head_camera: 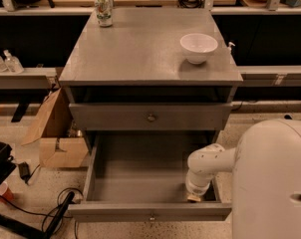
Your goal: Open middle drawer
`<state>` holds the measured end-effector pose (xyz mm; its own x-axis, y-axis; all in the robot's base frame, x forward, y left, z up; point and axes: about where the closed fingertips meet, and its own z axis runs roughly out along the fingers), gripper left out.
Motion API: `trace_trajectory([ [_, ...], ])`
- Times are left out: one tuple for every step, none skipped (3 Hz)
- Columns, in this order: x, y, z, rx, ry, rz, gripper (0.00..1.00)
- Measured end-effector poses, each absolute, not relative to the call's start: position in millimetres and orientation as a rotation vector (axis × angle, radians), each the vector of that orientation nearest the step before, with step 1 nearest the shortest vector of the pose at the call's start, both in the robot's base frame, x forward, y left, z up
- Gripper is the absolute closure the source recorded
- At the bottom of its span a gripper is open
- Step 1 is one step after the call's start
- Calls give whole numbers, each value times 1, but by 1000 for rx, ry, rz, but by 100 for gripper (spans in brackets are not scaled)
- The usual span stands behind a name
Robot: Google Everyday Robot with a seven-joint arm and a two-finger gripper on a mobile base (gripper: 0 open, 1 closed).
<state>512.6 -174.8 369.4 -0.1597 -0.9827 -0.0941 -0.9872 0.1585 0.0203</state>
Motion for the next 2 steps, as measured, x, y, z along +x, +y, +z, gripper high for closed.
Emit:
trace_trajectory([
  [512,-175,369,-2002,2345,119,41],
  [527,-187,400,-2001,2322,41,64],
])
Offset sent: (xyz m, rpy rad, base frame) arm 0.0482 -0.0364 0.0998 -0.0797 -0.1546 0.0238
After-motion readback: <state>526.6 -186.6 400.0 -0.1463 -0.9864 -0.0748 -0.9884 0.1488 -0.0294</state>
